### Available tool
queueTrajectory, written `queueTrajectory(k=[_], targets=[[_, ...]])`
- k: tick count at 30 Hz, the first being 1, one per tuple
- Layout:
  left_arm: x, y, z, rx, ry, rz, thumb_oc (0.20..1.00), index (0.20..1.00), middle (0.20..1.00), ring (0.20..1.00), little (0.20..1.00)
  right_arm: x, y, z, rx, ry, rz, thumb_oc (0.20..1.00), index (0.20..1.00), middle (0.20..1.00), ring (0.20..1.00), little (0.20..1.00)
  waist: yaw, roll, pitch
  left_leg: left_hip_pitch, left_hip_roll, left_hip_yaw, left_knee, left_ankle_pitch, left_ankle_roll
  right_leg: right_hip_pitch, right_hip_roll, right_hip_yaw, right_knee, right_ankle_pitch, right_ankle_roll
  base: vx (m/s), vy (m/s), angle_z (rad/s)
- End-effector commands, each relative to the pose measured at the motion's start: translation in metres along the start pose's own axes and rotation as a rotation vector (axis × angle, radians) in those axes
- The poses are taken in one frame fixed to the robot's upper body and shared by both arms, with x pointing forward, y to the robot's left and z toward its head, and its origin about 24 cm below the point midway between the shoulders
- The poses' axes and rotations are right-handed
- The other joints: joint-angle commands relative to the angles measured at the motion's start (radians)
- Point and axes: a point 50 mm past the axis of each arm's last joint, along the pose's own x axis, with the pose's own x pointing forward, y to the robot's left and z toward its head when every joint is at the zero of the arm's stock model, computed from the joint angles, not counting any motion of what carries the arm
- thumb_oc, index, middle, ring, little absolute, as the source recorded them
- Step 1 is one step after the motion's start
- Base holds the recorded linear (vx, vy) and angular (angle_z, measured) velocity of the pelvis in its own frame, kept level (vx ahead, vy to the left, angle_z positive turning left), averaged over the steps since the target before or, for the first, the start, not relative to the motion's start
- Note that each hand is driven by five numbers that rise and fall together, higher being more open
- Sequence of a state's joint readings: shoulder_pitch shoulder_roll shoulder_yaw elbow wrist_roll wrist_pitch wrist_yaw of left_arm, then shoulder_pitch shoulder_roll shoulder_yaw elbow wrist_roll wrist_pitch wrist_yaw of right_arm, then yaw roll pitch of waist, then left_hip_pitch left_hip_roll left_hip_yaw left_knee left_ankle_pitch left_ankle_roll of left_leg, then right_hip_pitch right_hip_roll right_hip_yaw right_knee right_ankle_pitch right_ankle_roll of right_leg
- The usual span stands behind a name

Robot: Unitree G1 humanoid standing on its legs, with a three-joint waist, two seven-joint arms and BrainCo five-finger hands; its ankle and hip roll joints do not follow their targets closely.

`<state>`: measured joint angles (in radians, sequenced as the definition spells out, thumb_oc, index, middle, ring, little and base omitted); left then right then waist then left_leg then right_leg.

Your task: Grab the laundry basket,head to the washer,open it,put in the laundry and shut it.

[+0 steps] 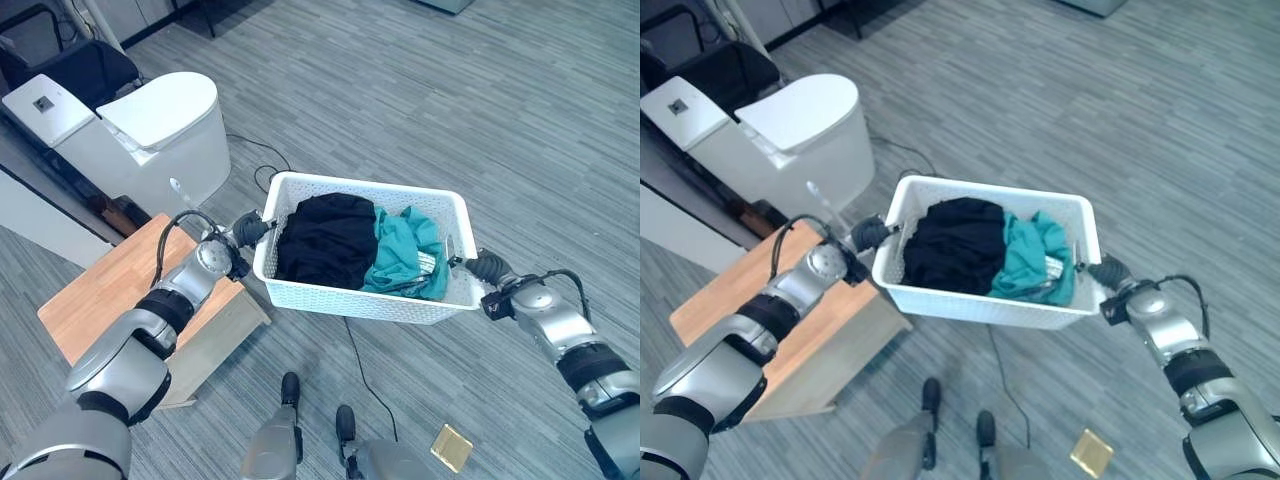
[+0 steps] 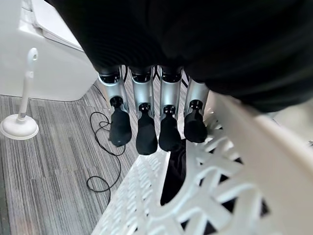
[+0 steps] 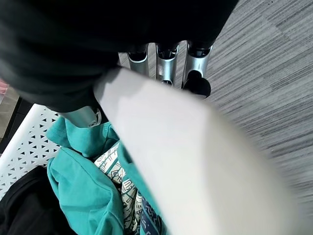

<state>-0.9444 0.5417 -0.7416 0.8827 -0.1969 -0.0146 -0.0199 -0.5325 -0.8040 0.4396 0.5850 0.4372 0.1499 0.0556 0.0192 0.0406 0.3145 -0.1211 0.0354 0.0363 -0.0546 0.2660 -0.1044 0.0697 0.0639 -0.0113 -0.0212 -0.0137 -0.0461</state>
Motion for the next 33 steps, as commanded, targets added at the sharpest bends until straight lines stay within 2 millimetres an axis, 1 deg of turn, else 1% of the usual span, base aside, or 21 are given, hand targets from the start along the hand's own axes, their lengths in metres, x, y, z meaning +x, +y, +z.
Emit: queueTrajectory(k=[1, 5, 6, 9, 10, 11, 12, 13, 14, 15, 18, 20, 21, 23, 24, 26, 27, 29, 30, 31, 33], targets=[[0.003, 0.052, 0.014, -0.027, -0.001, 0.214, 0.2, 0.2, 0.2, 0.2, 0.2, -0.014, -0.048, 0.05, 0.072, -0.255, -0.137, 0.2, 0.2, 0.2, 0.2, 0.2, -0.001, -0.034, -0.049, -0.107, 0.067, 0.018, 0.136, -0.105, 0.005, 0.069, -0.073, -0.031, 0.026, -0.089, 0.103, 0.07, -0.168, 0.15], [0.004, 0.061, 0.021, -0.038, -0.007, 0.239, 0.2, 0.2, 0.2, 0.2, 0.2, -0.01, -0.046, 0.058, 0.066, -0.268, -0.126, 0.2, 0.2, 0.2, 0.2, 0.2, -0.016, -0.039, -0.036, -0.109, 0.098, 0.029, 0.22, -0.136, 0.001, 0.059, -0.051, -0.018, 0.08, -0.108, 0.089, 0.06, -0.133, 0.03], [0.005, 0.061, 0.021, -0.053, -0.003, 0.243, 0.2, 0.2, 0.2, 0.2, 0.2, -0.009, -0.043, 0.057, 0.074, -0.26, -0.114, 0.2, 0.2, 0.2, 0.2, 0.2, -0.027, -0.046, -0.032, -0.119, 0.12, 0.035, 0.29, -0.144, -0.001, 0.067, -0.043, -0.008, 0.095, -0.115, 0.08, 0.08, -0.154, -0.21], [0.005, 0.062, 0.02, -0.082, 0.004, 0.253, 0.2, 0.2, 0.2, 0.2, 0.2, -0.005, -0.035, 0.059, 0.087, -0.263, -0.091, 0.2, 0.2, 0.2, 0.2, 0.2, -0.031, -0.057, -0.021, -0.158, 0.127, 0.017, 0.452, -0.121, 0.003, 0.075, -0.034, 0.008, 0.112, -0.108, 0.064, 0.12, -0.164, -0.36], [0.003, 0.067, 0.012, -0.115, 0.032, 0.268, 0.2, 0.2, 0.2, 0.2, 0.2, -0.002, -0.031, 0.058, 0.086, -0.244, -0.08, 0.2, 0.2, 0.2, 0.2, 0.2, -0.024, -0.056, -0.022, -0.176, 0.099, 0.053, 0.447, -0.173, 0.025, 0.107, -0.035, 0.022, 0.088, -0.116, 0.069, 0.15, -0.074, -0.25], [0.003, 0.067, 0.012, -0.115, 0.032, 0.268, 0.2, 0.2, 0.2, 0.2, 0.2, -0.002, -0.031, 0.058, 0.086, -0.244, -0.08, 0.2, 0.2, 0.2, 0.2, 0.2, -0.023, -0.056, -0.024, -0.177, 0.099, 0.054, 0.442, -0.169, 0.024, 0.104, -0.035, 0.023, 0.088, -0.114, 0.068, 0.27, 0.009, -0.6], [-0.001, 0.073, 0.004, -0.12, 0.05, 0.286, 0.2, 0.2, 0.2, 0.2, 0.2, 0.002, -0.024, 0.062, 0.074, -0.248, -0.054, 0.2, 0.2, 0.2, 0.2, 0.2, 0.009, -0.039, -0.036, -0.188, 0.035, 0.028, 0.346, -0.167, 0.028, 0.12, -0.017, 0.053, 0.071, -0.12, 0.079, 0.27, 0.046, -0.57], [-0.004, 0.076, -0.002, -0.127, 0.061, 0.299, 0.2, 0.2, 0.2, 0.2, 0.2, 0.004, -0.021, 0.064, 0.072, -0.248, -0.047, 0.2, 0.2, 0.2, 0.2, 0.2, 0.029, -0.034, -0.037, -0.19, 0.014, 0.011, 0.248, -0.145, 0.026, 0.139, -0.011, 0.071, 0.067, -0.133, 0.084, 0.51, 0.053, -0.73], [-0.008, 0.077, -0.009, -0.143, 0.064, 0.304, 0.2, 0.2, 0.2, 0.2, 0.2, 0.006, -0.017, 0.065, 0.064, -0.248, -0.039, 0.2, 0.2, 0.2, 0.2, 0.2, 0.049, -0.023, -0.047, -0.205, 0.019, 0.008, 0.117, -0.12, 0.026, 0.157, 0.004, 0.092, 0.076, -0.155, 0.086, 0.49, 0.025, -1.11], [-0.01, 0.077, -0.014, -0.152, 0.07, 0.306, 0.2, 0.2, 0.2, 0.2, 0.2, 0.007, -0.015, 0.064, 0.071, -0.249, -0.039, 0.2, 0.2, 0.2, 0.2, 0.2, 0.058, -0.026, -0.047, -0.208, 0.017, 0.02, 0.078, -0.113, 0.024, 0.171, 0.004, 0.097, 0.082, -0.167, 0.089, 0.61, 0.038, -1.25], [-0.023, 0.074, -0.034, -0.197, 0.073, 0.318, 0.2, 0.2, 0.2, 0.2, 0.2, 0.006, -0.002, 0.054, 0.074, -0.237, 0.002, 0.2, 0.2, 0.2, 0.2, 0.2, 0.091, -0.035, -0.086, -0.218, 0.041, 0.208, 0.065, -0.093, 0.041, 0.257, -0.018, 0.107, 0.096, -0.223, 0.121, 0.65, 0.159, -0.85], [-0.027, 0.078, -0.041, -0.192, 0.087, 0.33, 0.2, 0.2, 0.2, 0.2, 0.2, 0.005, 0.01, 0.054, 0.079, -0.25, 0.043, 0.2, 0.2, 0.2, 0.2, 0.2, 0.121, -0.052, -0.118, -0.216, 0.02, 0.202, 0.133, -0.082, 0.063, 0.263, -0.053, 0.115, 0.165, -0.167, 0.15, 0.72, 0.189, -0.66], [-0.029, 0.075, -0.046, -0.185, 0.101, 0.322, 0.2, 0.2, 0.2, 0.2, 0.2, 0.005, 0.02, 0.047, 0.107, -0.247, 0.067, 0.2, 0.2, 0.2, 0.2, 0.2, 0.133, -0.082, -0.138, -0.182, -0.013, 0.217, 0.17, -0.121, 0.097, 0.213, -0.095, 0.09, 0.325, 0.022, 0.24, 0.69, 0.149, -1.05], [-0.026, 0.069, -0.044, -0.176, 0.1, 0.303, 0.2, 0.2, 0.2, 0.2, 0.2, 0.006, 0.023, 0.045, 0.111, -0.24, 0.069, 0.2, 0.2, 0.2, 0.2, 0.2, 0.12, -0.078, -0.144, -0.138, -0.03, 0.22, 0.173, -0.161, 0.13, 0.134, -0.096, 0.084, 0.549, 0.179, 0.308, 0.62, 0.186, -0.8], [-0.025, 0.067, -0.044, -0.162, 0.11, 0.293, 0.2, 0.2, 0.2, 0.2, 0.2, 0.007, 0.022, 0.044, 0.113, -0.235, 0.055, 0.2, 0.2, 0.2, 0.2, 0.2, 0.083, -0.057, -0.127, -0.085, -0.033, 0.193, 0.174, -0.196, 0.151, 0.043, -0.074, 0.055, 0.724, 0.203, 0.308, 0.58, 0.243, 0.09], [-0.022, 0.066, -0.044, -0.153, 0.131, 0.288, 0.2, 0.2, 0.2, 0.2, 0.2, 0.007, 0.018, 0.048, 0.104, -0.243, 0.043, 0.2, 0.2, 0.2, 0.2, 0.2, 0.044, -0.029, -0.11, -0.011, -0.034, 0.165, 0.151, -0.221, 0.163, -0.074, -0.102, 0.002, 0.787, 0.123, 0.27, 0.57, 0.218, 0.85], [-0.018, 0.064, -0.041, -0.147, 0.138, 0.283, 0.2, 0.2, 0.2, 0.2, 0.2, 0.006, 0.011, 0.052, 0.098, -0.253, 0.028, 0.2, 0.2, 0.2, 0.2, 0.2, 0.003, -0.014, -0.092, 0.072, -0.055, 0.116, 0.125, -0.242, 0.159, -0.172, -0.148, -0.041, 0.714, 0.027, 0.212, 0.58, 0.131, 0.9], [-0.013, 0.061, -0.033, -0.138, 0.13, 0.273, 0.2, 0.2, 0.2, 0.2, 0.2, 0.007, 0.005, 0.055, 0.094, -0.254, 0.012, 0.2, 0.2, 0.2, 0.2, 0.2, -0.038, -0.007, -0.081, 0.131, -0.074, 0.065, 0.114, -0.278, 0.149, -0.245, -0.137, -0.048, 0.584, -0.028, 0.184, 0.48, 0.031, 0.78], [-0.013, 0.062, -0.033, -0.138, 0.13, 0.274, 0.2, 0.2, 0.2, 0.2, 0.2, 0.007, 0.005, 0.055, 0.094, -0.254, 0.012, 0.2, 0.2, 0.2, 0.2, 0.2, -0.039, -0.004, -0.081, 0.13, -0.072, 0.063, 0.114, -0.277, 0.148, -0.243, -0.135, -0.05, 0.579, -0.025, 0.183, 0.47, -0.074, 0.79], [-0.01, 0.059, -0.028, -0.127, 0.118, 0.264, 0.2, 0.2, 0.2, 0.2, 0.2, 0.006, -0.002, 0.057, 0.087, -0.252, -0.004, 0.2, 0.2, 0.2, 0.2, 0.2, -0.065, -0.02, -0.087, 0.162, -0.095, 0.041, 0.112, -0.31, 0.133, -0.294, -0.15, -0.022, 0.358, 0.002, 0.189, 0.45, -0.105, 0.85], [-0.006, 0.058, -0.021, -0.125, 0.107, 0.263, 0.2, 0.2, 0.2, 0.2, 0.2, 0.006, -0.009, 0.06, 0.082, -0.249, -0.022, 0.2, 0.2, 0.2, 0.2, 0.2, -0.095, -0.033, -0.081, 0.214, -0.117, 0.008, 0.118, -0.358, 0.118, -0.331, -0.184, 0.002, 0.141, 0.077, 0.215, 0.6, -0.133, 0.79]])
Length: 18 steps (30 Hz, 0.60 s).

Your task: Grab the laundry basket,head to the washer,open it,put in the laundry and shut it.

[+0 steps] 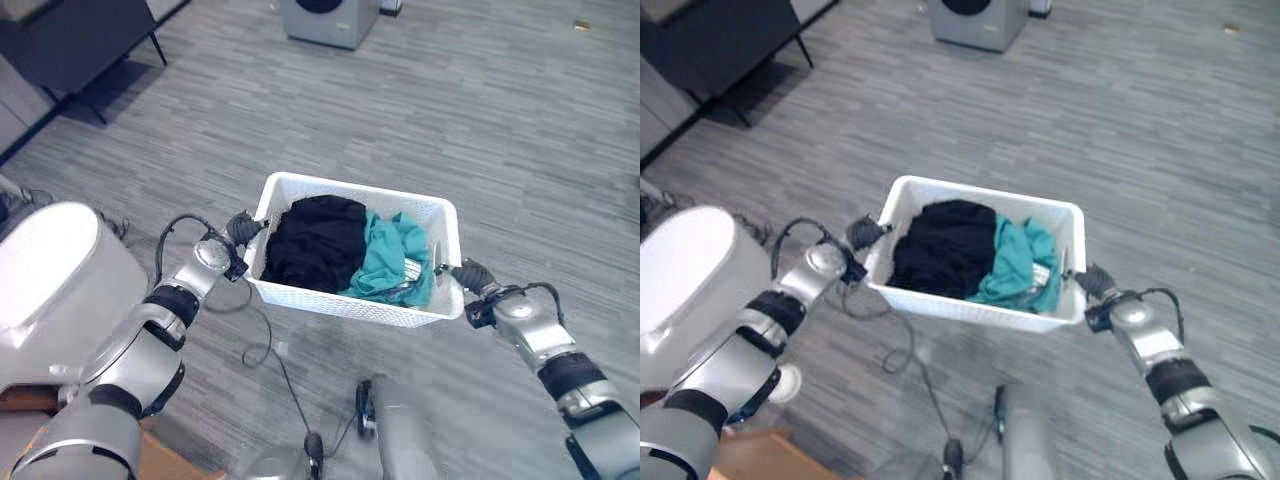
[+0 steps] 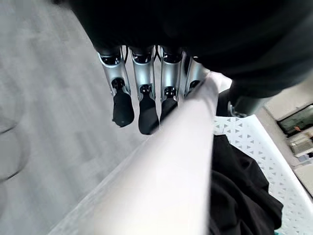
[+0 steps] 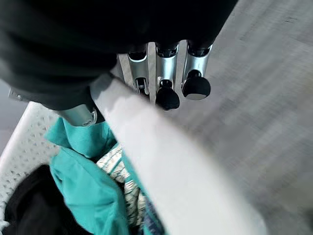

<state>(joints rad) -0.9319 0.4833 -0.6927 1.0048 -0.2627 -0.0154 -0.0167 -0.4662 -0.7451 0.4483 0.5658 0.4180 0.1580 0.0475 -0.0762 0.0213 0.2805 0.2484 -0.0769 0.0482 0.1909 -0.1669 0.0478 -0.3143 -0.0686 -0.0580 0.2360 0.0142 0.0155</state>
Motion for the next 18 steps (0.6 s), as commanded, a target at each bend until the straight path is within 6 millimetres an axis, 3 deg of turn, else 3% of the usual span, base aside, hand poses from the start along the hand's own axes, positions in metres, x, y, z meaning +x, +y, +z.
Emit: queueTrajectory(k=[1, 2, 3, 6, 8, 10, 11, 12, 13, 14, 15, 16, 18], targets=[[-0.006, 0.066, 0.008, 0.008, -0.002, 0.25, 0.2, 0.2, 0.2, 0.2, 0.2, 0.002, -0.038, 0.083, 0.053, -0.299, -0.08, 0.2, 0.2, 0.2, 0.2, 0.2, -0.011, -0.014, -0.043, -0.131, -0.009, -0.013, -0.12, 0.054, -0.039, 0.039, -0.068, 0.041, -0.188, 0.078, 0.164, 0.39, -0.072, 0.64], [-0.006, 0.066, 0.008, 0.007, -0.002, 0.25, 0.2, 0.2, 0.2, 0.2, 0.2, 0.002, -0.038, 0.082, 0.052, -0.299, -0.081, 0.2, 0.2, 0.2, 0.2, 0.2, -0.012, -0.009, -0.04, -0.127, -0.004, -0.015, -0.117, 0.049, -0.039, 0.05, -0.064, 0.036, -0.196, 0.08, 0.164, 0.52, -0.101, 0.52], [-0.006, 0.067, 0.006, 0.018, 0.006, 0.255, 0.2, 0.2, 0.2, 0.2, 0.2, 0.003, -0.035, 0.087, 0.042, -0.307, -0.068, 0.2, 0.2, 0.2, 0.2, 0.2, -0.023, -0.011, -0.039, -0.081, -0.006, -0.011, -0.107, 0.011, -0.045, 0.029, -0.078, -0.018, -0.285, 0.106, 0.184, 0.5, -0.118, 0.25], [-0.004, 0.063, 0.012, 0.034, -0.009, 0.242, 0.2, 0.2, 0.2, 0.2, 0.2, 0.004, -0.034, 0.091, 0.033, -0.315, -0.064, 0.2, 0.2, 0.2, 0.2, 0.2, -0.026, -0.025, -0.059, -0.035, -0.013, -0.008, -0.105, -0.029, -0.052, 0.055, -0.086, -0.069, -0.283, 0.106, 0.178, 0.41, -0.121, -0.01], [-0.003, 0.063, 0.014, 0.029, -0.009, 0.244, 0.2, 0.2, 0.2, 0.2, 0.2, 0.002, -0.036, 0.106, -0.007, -0.344, -0.052, 0.2, 0.2, 0.2, 0.2, 0.2, -0.045, -0.035, -0.094, 0.013, 0.008, -0.006, -0.047, -0.07, -0.076, 0.086, -0.093, -0.066, -0.207, 0.158, 0.164, 0.59, -0.208, 0.58], [-0.003, 0.059, 0.01, 0.004, -0.008, 0.235, 0.2, 0.2, 0.2, 0.2, 0.2, -0.001, -0.036, 0.108, -0.001, -0.364, -0.042, 0.2, 0.2, 0.2, 0.2, 0.2, -0.064, -0.021, -0.103, -0.019, 0.077, 0.005, 0.138, 0.012, -0.122, 0.106, -0.064, -0.061, -0.141, 0.145, 0.129, 0.62, -0.297, 0.05], [-0.004, 0.061, 0.013, 0.005, -0.018, 0.237, 0.2, 0.2, 0.2, 0.2, 0.2, -0.003, -0.038, 0.109, 0.011, -0.37, -0.052, 0.2, 0.2, 0.2, 0.2, 0.2, -0.066, -0.026, -0.099, -0.07, 0.119, 0.004, 0.297, 0.1, -0.14, 0.127, -0.051, -0.06, -0.122, 0.131, 0.101, 0.43, -0.335, -0.05], [-0.004, 0.062, 0.013, 0.008, -0.017, 0.235, 0.2, 0.2, 0.2, 0.2, 0.2, -0.005, -0.042, 0.107, 0.019, -0.369, -0.061, 0.2, 0.2, 0.2, 0.2, 0.2, -0.062, -0.04, -0.099, -0.118, 0.144, 0.013, 0.411, 0.169, -0.136, 0.158, -0.039, -0.055, -0.121, 0.111, 0.074, 0.23, -0.239, 0.11], [-0.004, 0.062, 0.014, 0.008, -0.018, 0.235, 0.2, 0.2, 0.2, 0.2, 0.2, -0.005, -0.042, 0.107, 0.02, -0.369, -0.062, 0.2, 0.2, 0.2, 0.2, 0.2, -0.063, -0.036, -0.098, -0.124, 0.149, 0.01, 0.422, 0.164, -0.138, 0.157, -0.035, -0.058, -0.12, 0.111, 0.073, 0.33, -0.336, 0.14], [-0.004, 0.062, 0.012, -0.013, -0.013, 0.235, 0.2, 0.2, 0.2, 0.2, 0.2, -0.007, -0.043, 0.108, 0.021, -0.381, -0.066, 0.2, 0.2, 0.2, 0.2, 0.2, -0.043, -0.039, -0.083, -0.194, 0.173, -0.001, 0.656, 0.243, -0.147, 0.223, 0.012, -0.057, -0.128, 0.069, 0.023, 0.32, -0.306, 0.08], [-0.004, 0.062, 0.015, -0.015, -0.019, 0.235, 0.2, 0.2, 0.2, 0.2, 0.2, -0.009, -0.046, 0.109, 0.02, -0.384, -0.076, 0.2, 0.2, 0.2, 0.2, 0.2, -0.038, -0.053, -0.075, -0.236, 0.168, -0.002, 0.731, 0.272, -0.145, 0.242, 0.014, -0.048, -0.133, 0.057, 0.009, 0.42, -0.373, 0.13], [-0.004, 0.062, 0.018, -0.022, -0.031, 0.238, 0.2, 0.2, 0.2, 0.2, 0.2, -0.011, -0.049, 0.107, 0.026, -0.384, -0.09, 0.2, 0.2, 0.2, 0.2, 0.2, -0.035, -0.053, -0.068, -0.264, 0.198, 0.016, 0.742, 0.269, -0.132, 0.264, 0.028, -0.051, -0.138, 0.04, -0.002, 0.3, -0.202, -0.13], [-0.001, 0.057, 0.025, -0.028, -0.045, 0.219, 0.2, 0.2, 0.2, 0.2, 0.2, -0.012, -0.049, 0.104, 0.036, -0.379, -0.099, 0.2, 0.2, 0.2, 0.2, 0.2, -0.014, -0.055, -0.052, -0.342, 0.221, 0.039, 0.674, 0.228, -0.118, 0.319, 0.037, -0.047, -0.152, 0.011, -0.002, 0.23, -0.091, -0.28]])
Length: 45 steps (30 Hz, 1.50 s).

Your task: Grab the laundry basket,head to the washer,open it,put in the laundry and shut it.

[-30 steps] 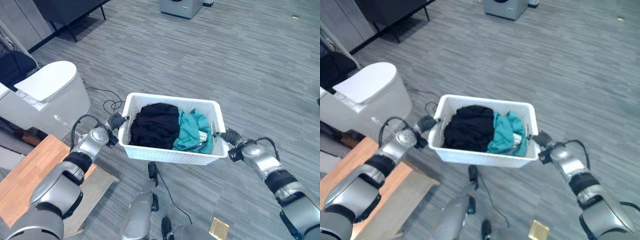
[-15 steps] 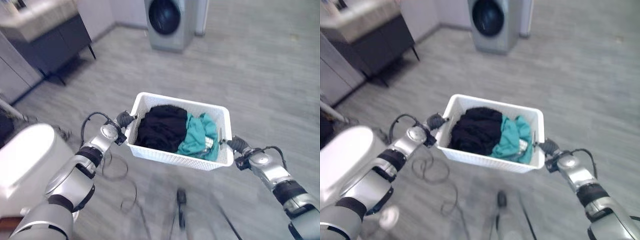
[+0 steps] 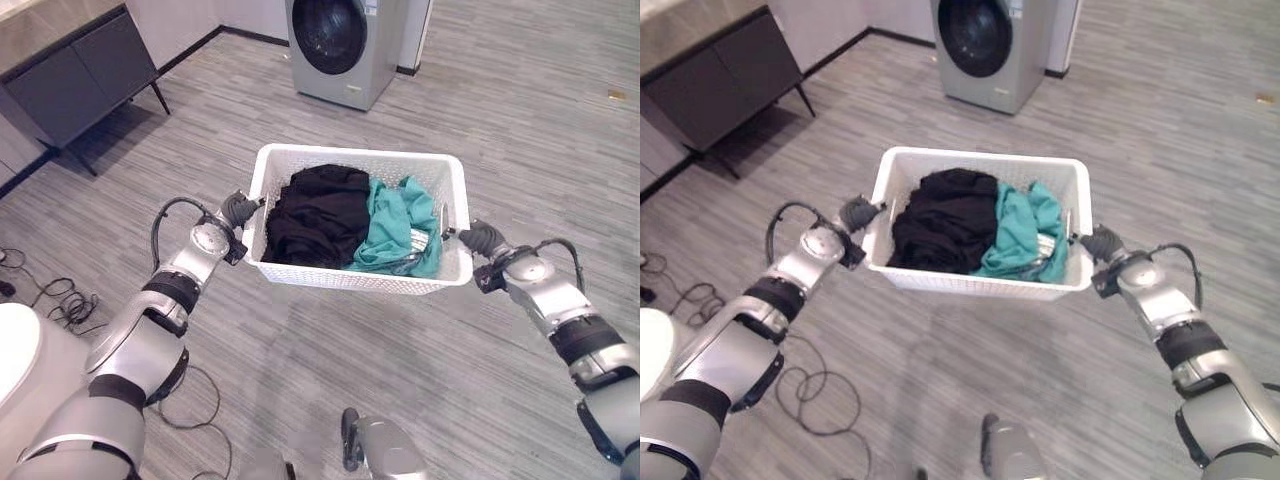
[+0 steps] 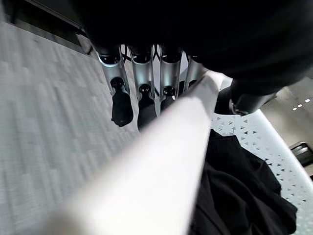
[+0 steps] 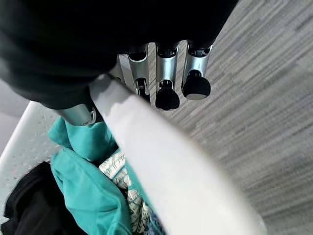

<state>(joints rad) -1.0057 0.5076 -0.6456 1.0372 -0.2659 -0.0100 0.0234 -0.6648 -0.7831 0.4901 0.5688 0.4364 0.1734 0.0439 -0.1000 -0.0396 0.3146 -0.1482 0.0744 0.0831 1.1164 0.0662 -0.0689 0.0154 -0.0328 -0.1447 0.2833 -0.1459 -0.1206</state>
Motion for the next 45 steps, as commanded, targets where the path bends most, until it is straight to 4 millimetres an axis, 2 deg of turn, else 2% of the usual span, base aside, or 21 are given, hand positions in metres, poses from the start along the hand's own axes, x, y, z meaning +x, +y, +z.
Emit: queueTrajectory(k=[1, 4, 5, 6, 8, 10, 15, 19, 20, 21, 24, 26, 27, 29, 31, 32, 33, 36, 40, 42, 45], targets=[[0.001, 0.024, 0.009, -0.004, -0.02, 0.097, 0.2, 0.2, 0.2, 0.2, 0.2, -0.014, -0.029, 0.037, 0.087, -0.226, -0.062, 0.2, 0.2, 0.2, 0.2, 0.2, 0.01, 0.002, -0.087, 0.054, 0.066, 0.006, -0.255, -0.001, 0.0, -0.012, -0.002, 0.041, -0.201, 0.172, 0.135, 0.18, -0.017, -0.08], [0.002, 0.018, 0.015, -0.008, -0.046, 0.081, 0.2, 0.2, 0.2, 0.2, 0.2, -0.018, -0.027, 0.026, 0.088, -0.204, -0.062, 0.2, 0.2, 0.2, 0.2, 0.2, 0.044, 0.002, -0.088, 0.008, 0.071, 0.035, -0.576, -0.042, 0.008, 0.042, 0.003, 0.05, -0.23, 0.134, 0.165, 0.34, 0.045, -0.27], [0.002, 0.013, 0.019, -0.013, -0.061, 0.069, 0.2, 0.2, 0.2, 0.2, 0.2, -0.02, -0.027, 0.019, 0.101, -0.2, -0.073, 0.2, 0.2, 0.2, 0.2, 0.2, 0.063, 0.014, -0.083, -0.005, 0.097, 0.048, -0.857, 0.008, -0.007, 0.081, 0.012, 0.049, -0.229, 0.102, 0.175, 0.46, 0.131, -0.51], [0.002, 0.013, 0.02, -0.012, -0.064, 0.067, 0.2, 0.2, 0.2, 0.2, 0.2, -0.021, -0.027, 0.018, 0.104, -0.2, -0.079, 0.2, 0.2, 0.2, 0.2, 0.2, 0.075, 0.023, -0.085, -0.012, 0.099, 0.04, -0.962, 0.038, -0.013, 0.091, 0.022, 0.052, -0.225, 0.093, 0.176, 0.36, 0.101, -0.28], [0.002, 0.014, 0.018, -0.01, -0.06, 0.07, 0.2, 0.2, 0.2, 0.2, 0.2, -0.022, -0.029, 0.015, 0.11, -0.199, -0.086, 0.2, 0.2, 0.2, 0.2, 0.2, 0.09, 0.022, -0.082, -0.012, 0.087, 0.032, -1.069, 0.061, -0.021, 0.12, 0.026, 0.057, -0.223, 0.069, 0.18, 0.34, 0.051, -0.51], [0.001, 0.017, 0.014, -0.011, -0.052, 0.079, 0.2, 0.2, 0.2, 0.2, 0.2, -0.019, -0.025, 0.014, 0.116, -0.202, -0.087, 0.2, 0.2, 0.2, 0.2, 0.2, 0.124, 0.023, -0.08, -0.056, 0.068, -0.031, -1.184, 0.081, -0.043, 0.172, 0.035, 0.094, -0.215, 0.028, 0.179, 0.47, 0.08, -0.75], [-0.002, 0.021, 0.004, -0.029, -0.04, 0.098, 0.2, 0.2, 0.2, 0.2, 0.2, -0.006, -0.013, 0.016, 0.118, -0.171, -0.064, 0.2, 0.2, 0.2, 0.2, 0.2, 0.148, 0.048, -0.13, -0.015, 0.071, -0.016, -1.169, 0.111, -0.039, 0.25, 0.009, 0.152, -0.211, -0.026, 0.199, 0.44, 0.193, -0.51], [-0.004, 0.03, -0.001, -0.022, -0.031, 0.119, 0.2, 0.2, 0.2, 0.2, 0.2, -0.002, -0.008, 0.016, 0.128, -0.164, -0.054, 0.2, 0.2, 0.2, 0.2, 0.2, 0.161, 0.038, -0.164, -0.021, 0.04, 0.011, -1.064, 0.082, -0.013, 0.256, -0.039, 0.18, -0.137, -0.017, 0.227, 0.36, 0.219, -0.11], [-0.004, 0.032, -0.001, -0.017, -0.032, 0.121, 0.2, 0.2, 0.2, 0.2, 0.2, -0.002, -0.008, 0.014, 0.131, -0.159, -0.054, 0.2, 0.2, 0.2, 0.2, 0.2, 0.158, 0.035, -0.172, -0.011, 0.025, 0.019, -1.049, 0.067, 0.001, 0.242, -0.05, 0.184, -0.084, 0.016, 0.24, 0.31, 0.262, 0.05], [-0.005, 0.032, 0.0, -0.009, -0.035, 0.117, 0.2, 0.2, 0.2, 0.2, 0.2, 0.0, -0.008, 0.014, 0.133, -0.147, -0.058, 0.2, 0.2, 0.2, 0.2, 0.2, 0.147, 0.032, -0.179, 0.018, -0.009, 0.043, -1.033, 0.024, 0.038, 0.174, -0.077, 0.194, 0.087, 0.13, 0.274, 0.4, 0.347, 0.21], [-0.005, 0.035, -0.001, 0.008, -0.031, 0.119, 0.2, 0.2, 0.2, 0.2, 0.2, 0.003, -0.009, 0.02, 0.114, -0.151, -0.058, 0.2, 0.2, 0.2, 0.2, 0.2, 0.13, 0.054, -0.172, 0.087, -0.034, 0.071, -1.036, -0.029, 0.086, 0.08, -0.114, 0.165, 0.306, 0.264, 0.306, 0.31, 0.311, 0.13], [-0.006, 0.041, -0.003, 0.017, -0.011, 0.134, 0.2, 0.2, 0.2, 0.2, 0.2, 0.006, -0.007, 0.025, 0.121, -0.162, -0.058, 0.2, 0.2, 0.2, 0.2, 0.2, 0.12, 0.082, -0.157, 0.174, -0.039, 0.103, -1.045, -0.076, 0.112, -0.023, -0.188, 0.062, 0.423, 0.261, 0.278, 0.31, 0.323, -0.26], [-0.006, 0.041, -0.003, 0.017, -0.011, 0.134, 0.2, 0.2, 0.2, 0.2, 0.2, 0.006, -0.007, 0.025, 0.121, -0.162, -0.058, 0.2, 0.2, 0.2, 0.2, 0.2, 0.117, 0.078, -0.155, 0.176, -0.043, 0.101, -1.045, -0.077, 0.113, -0.022, -0.193, 0.061, 0.429, 0.256, 0.279, 0.38, 0.254, -0.33], [-0.003, 0.039, 0.007, 0.023, -0.034, 0.131, 0.2, 0.2, 0.2, 0.2, 0.2, 0.004, -0.016, 0.029, 0.103, -0.17, -0.075, 0.2, 0.2, 0.2, 0.2, 0.2, 0.084, 0.08, -0.137, 0.219, -0.054, 0.08, -1.058, -0.101, 0.1, -0.103, -0.17, -0.016, 0.3, 0.16, 0.254, 0.34, 0.061, -0.03], [-0.002, 0.039, 0.011, 0.023, -0.043, 0.13, 0.2, 0.2, 0.2, 0.2, 0.2, 0.004, -0.019, 0.03, 0.103, -0.173, -0.084, 0.2, 0.2, 0.2, 0.2, 0.2, 0.071, 0.074, -0.133, 0.234, -0.06, 0.073, -1.06, -0.116, 0.093, -0.112, -0.163, -0.036, 0.199, 0.142, 0.253, 0.26, -0.054, 0.28], [-0.001, 0.041, 0.012, 0.012, -0.043, 0.14, 0.2, 0.2, 0.2, 0.2, 0.2, 0.003, -0.022, 0.031, 0.104, -0.177, -0.093, 0.2, 0.2, 0.2, 0.2, 0.2, 0.055, 0.054, -0.136, 0.259, -0.085, 0.06, -1.072, -0.14, 0.077, -0.152, -0.155, -0.038, -0.027, 0.156, 0.265, 0.37, -0.104, 0.35], [-0.001, 0.042, 0.014, 0.008, -0.047, 0.145, 0.2, 0.2, 0.2, 0.2, 0.2, 0.002, -0.022, 0.03, 0.104, -0.172, -0.093, 0.2, 0.2, 0.2, 0.2, 0.2, 0.04, 0.05, -0.129, 0.281, -0.089, 0.045, -1.078, -0.155, 0.071, -0.157, -0.143, -0.024, -0.137, 0.187, 0.277, 0.49, -0.128, 0.31], [-0.001, 0.044, 0.016, 0.012, -0.059, 0.154, 0.2, 0.2, 0.2, 0.2, 0.2, -0.003, -0.023, 0.028, 0.097, -0.183, -0.09, 0.2, 0.2, 0.2, 0.2, 0.2, 0.007, 0.043, -0.113, 0.333, -0.105, 0.028, -1.085, -0.192, 0.059, -0.228, -0.147, 0.024, -0.299, 0.262, 0.317, 0.38, -0.061, 0.46], [-0.001, 0.041, 0.016, 0.025, -0.066, 0.148, 0.2, 0.2, 0.2, 0.2, 0.2, -0.006, -0.019, 0.033, 0.101, -0.22, -0.07, 0.2, 0.2, 0.2, 0.2, 0.2, -0.009, 0.043, -0.11, 0.379, -0.113, 0.017, -1.056, -0.251, 0.057, -0.253, -0.151, 0.005, -0.328, 0.282, 0.327, 0.34, -0.065, 0.27], [0.0, 0.038, 0.021, 0.055, -0.076, 0.137, 0.2, 0.2, 0.2, 0.2, 0.2, -0.013, -0.021, 0.039, 0.089, -0.255, -0.056, 0.2, 0.2, 0.2, 0.2, 0.2, -0.025, 0.02, -0.137, 0.435, -0.122, -0.004, -1.038, -0.315, 0.045, -0.219, -0.161, 0.02, -0.295, 0.309, 0.319, 0.48, -0.156, 0.51], [-0.001, 0.035, 0.018, 0.041, -0.078, 0.132, 0.2, 0.2, 0.2, 0.2, 0.2, -0.017, -0.02, 0.044, 0.072, -0.284, -0.037, 0.2, 0.2, 0.2, 0.2, 0.2, -0.043, 0.029, -0.154, 0.45, -0.089, -0.026, -0.968, -0.303, 0.016, -0.208, -0.145, 0.033, -0.244, 0.317, 0.305, 0.54, -0.261, 0.59]])
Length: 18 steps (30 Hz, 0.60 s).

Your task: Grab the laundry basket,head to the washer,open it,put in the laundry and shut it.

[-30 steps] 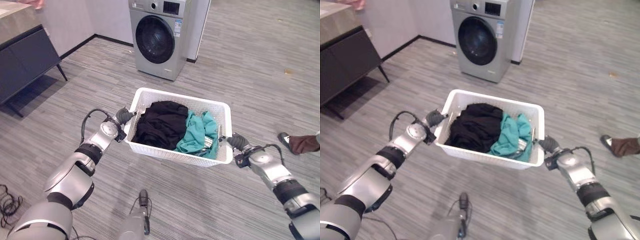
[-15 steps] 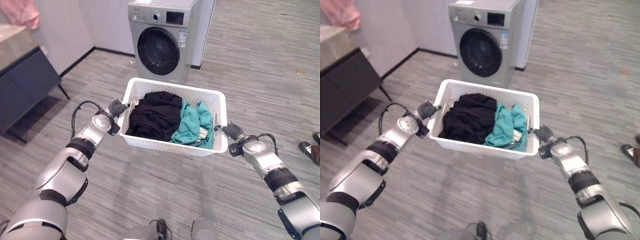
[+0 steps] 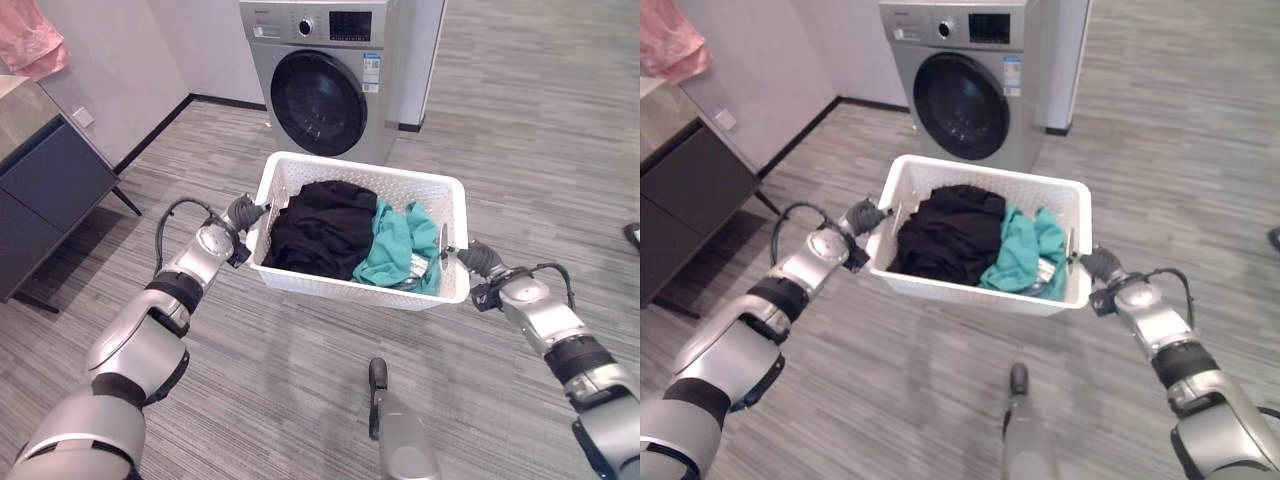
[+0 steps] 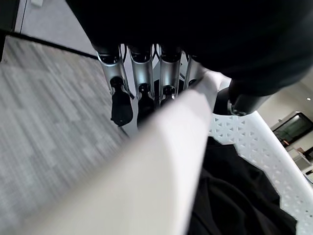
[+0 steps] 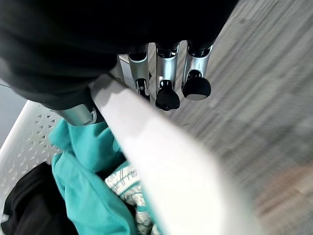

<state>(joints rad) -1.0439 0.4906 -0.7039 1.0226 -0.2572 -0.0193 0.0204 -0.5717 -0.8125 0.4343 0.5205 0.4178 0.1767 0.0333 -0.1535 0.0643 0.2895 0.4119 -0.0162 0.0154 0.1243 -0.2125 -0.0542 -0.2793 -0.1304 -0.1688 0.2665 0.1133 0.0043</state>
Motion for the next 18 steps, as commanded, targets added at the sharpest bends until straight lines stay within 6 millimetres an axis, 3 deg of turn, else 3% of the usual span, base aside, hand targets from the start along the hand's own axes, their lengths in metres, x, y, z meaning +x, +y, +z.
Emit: queueTrajectory(k=[1, 2, 3, 4, 5, 6, 8, 9, 11, 12, 14, 15, 17, 18], targets=[[-0.007, 0.042, -0.01, -0.027, 0.003, 0.165, 0.2, 0.2, 0.2, 0.2, 0.2, -0.007, -0.016, 0.07, 0.081, -0.335, -0.004, 0.2, 0.2, 0.2, 0.2, 0.2, 0.012, -0.072, -0.138, -0.178, 0.077, 0.038, 0.297, 0.148, -0.04, 0.145, 0.004, 0.06, -0.177, 0.018, 0.123, 0.41, -0.28, 0.19], [-0.007, 0.042, -0.01, -0.027, 0.003, 0.165, 0.2, 0.2, 0.2, 0.2, 0.2, -0.007, -0.016, 0.07, 0.082, -0.336, -0.004, 0.2, 0.2, 0.2, 0.2, 0.2, 0.009, -0.07, -0.139, -0.185, 0.08, 0.034, 0.306, 0.145, -0.042, 0.144, 0.005, 0.057, -0.176, 0.018, 0.122, 0.51, -0.408, 0.03], [-0.008, 0.046, -0.009, -0.03, 0.001, 0.171, 0.2, 0.2, 0.2, 0.2, 0.2, -0.007, -0.019, 0.073, 0.094, -0.345, -0.01, 0.2, 0.2, 0.2, 0.2, 0.2, 0.014, -0.075, -0.137, -0.241, 0.113, 0.029, 0.456, 0.233, -0.057, 0.176, 0.023, 0.051, -0.182, -0.002, 0.092, 0.2, -0.26, 0.04], [-0.009, 0.051, -0.007, -0.035, -0.008, 0.182, 0.2, 0.2, 0.2, 0.2, 0.2, -0.007, -0.021, 0.074, 0.096, -0.348, -0.016, 0.2, 0.2, 0.2, 0.2, 0.2, 0.024, -0.088, -0.137, -0.272, 0.13, 0.043, 0.551, 0.28, -0.048, 0.21, 0.037, 0.054, -0.191, -0.022, 0.066, 0.2, -0.257, 0.05], [-0.009, 0.051, -0.007, -0.035, -0.008, 0.182, 0.2, 0.2, 0.2, 0.2, 0.2, -0.007, -0.021, 0.074, 0.096, -0.348, -0.016, 0.2, 0.2, 0.2, 0.2, 0.2, 0.023, -0.085, -0.135, -0.276, 0.135, 0.041, 0.56, 0.276, -0.05, 0.21, 0.041, 0.052, -0.191, -0.022, 0.065, 0.28, -0.341, -0.18], [-0.01, 0.057, -0.004, -0.044, -0.014, 0.191, 0.2, 0.2, 0.2, 0.2, 0.2, -0.009, -0.026, 0.074, 0.095, -0.346, -0.031, 0.2, 0.2, 0.2, 0.2, 0.2, 0.044, -0.103, -0.121, -0.367, 0.151, 0.038, 0.752, 0.331, -0.045, 0.268, 0.064, 0.062, -0.207, -0.057, 0.022, 0.27, -0.3, -0.23], [-0.008, 0.058, 0.005, -0.049, -0.037, 0.194, 0.2, 0.2, 0.2, 0.2, 0.2, -0.011, -0.031, 0.074, 0.099, -0.347, -0.057, 0.2, 0.2, 0.2, 0.2, 0.2, 0.059, -0.111, -0.102, -0.455, 0.208, 0.075, 0.796, 0.336, -0.029, 0.327, 0.084, 0.054, -0.221, -0.091, -0.002, 0.33, -0.255, -0.04], [-0.006, 0.055, 0.009, -0.056, -0.044, 0.19, 0.2, 0.2, 0.2, 0.2, 0.2, -0.012, -0.03, 0.072, 0.101, -0.341, -0.059, 0.2, 0.2, 0.2, 0.2, 0.2, 0.068, -0.112, -0.092, -0.497, 0.218, 0.09, 0.753, 0.308, -0.02, 0.354, 0.088, 0.053, -0.223, -0.109, -0.003, 0.28, -0.064, 0.02], [-0.004, 0.05, 0.015, -0.065, -0.062, 0.179, 0.2, 0.2, 0.2, 0.2, 0.2, -0.014, -0.03, 0.069, 0.084, -0.339, -0.059, 0.2, 0.2, 0.2, 0.2, 0.2, 0.089, -0.11, -0.086, -0.562, 0.206, 0.097, 0.624, 0.287, -0.02, 0.39, 0.094, 0.057, -0.233, -0.137, 0.01, 0.26, 0.015, -0.05], [-0.004, 0.05, 0.015, -0.064, -0.062, 0.178, 0.2, 0.2, 0.2, 0.2, 0.2, -0.014, -0.03, 0.069, 0.085, -0.339, -0.06, 0.2, 0.2, 0.2, 0.2, 0.2, 0.09, -0.114, -0.089, -0.561, 0.202, 0.1, 0.616, 0.293, -0.018, 0.387, 0.09, 0.057, -0.233, -0.135, 0.011, 0.24, 0.051, -0.01], [-0.003, 0.049, 0.024, -0.072, -0.095, 0.175, 0.2, 0.2, 0.2, 0.2, 0.2, -0.016, -0.028, 0.067, 0.079, -0.346, -0.06, 0.2, 0.2, 0.2, 0.2, 0.2, 0.111, -0.099, -0.087, -0.591, 0.211, 0.1, 0.322, 0.291, -0.026, 0.422, 0.098, 0.07, -0.24, -0.165, 0.037, 0.37, 0.167, -0.17], [-0.002, 0.045, 0.028, -0.073, -0.112, 0.17, 0.2, 0.2, 0.2, 0.2, 0.2, -0.016, -0.025, 0.064, 0.089, -0.348, -0.067, 0.2, 0.2, 0.2, 0.2, 0.2, 0.135, -0.09, -0.088, -0.564, 0.205, 0.075, 0.04, 0.338, -0.039, 0.45, 0.096, 0.073, -0.238, -0.189, 0.052, 0.5, 0.23, -0.35], [-0.003, 0.043, 0.027, -0.076, -0.116, 0.163, 0.2, 0.2, 0.2, 0.2, 0.2, -0.01, -0.019, 0.061, 0.101, -0.339, -0.064, 0.2, 0.2, 0.2, 0.2, 0.2, 0.169, -0.086, -0.081, -0.588, 0.19, 0.004, -0.163, 0.366, -0.062, 0.506, 0.096, 0.099, -0.231, -0.236, 0.062, 0.56, 0.202, -0.65], [-0.003, 0.043, 0.026, -0.08, -0.115, 0.166, 0.2, 0.2, 0.2, 0.2, 0.2, -0.008, -0.015, 0.059, 0.104, -0.33, -0.057, 0.2, 0.2, 0.2, 0.2, 0.2, 0.177, -0.085, -0.079, -0.601, 0.186, -0.01, -0.178, 0.37, -0.069, 0.521, 0.098, 0.112, -0.229, -0.246, 0.062, 0.48, 0.169, -0.69]])
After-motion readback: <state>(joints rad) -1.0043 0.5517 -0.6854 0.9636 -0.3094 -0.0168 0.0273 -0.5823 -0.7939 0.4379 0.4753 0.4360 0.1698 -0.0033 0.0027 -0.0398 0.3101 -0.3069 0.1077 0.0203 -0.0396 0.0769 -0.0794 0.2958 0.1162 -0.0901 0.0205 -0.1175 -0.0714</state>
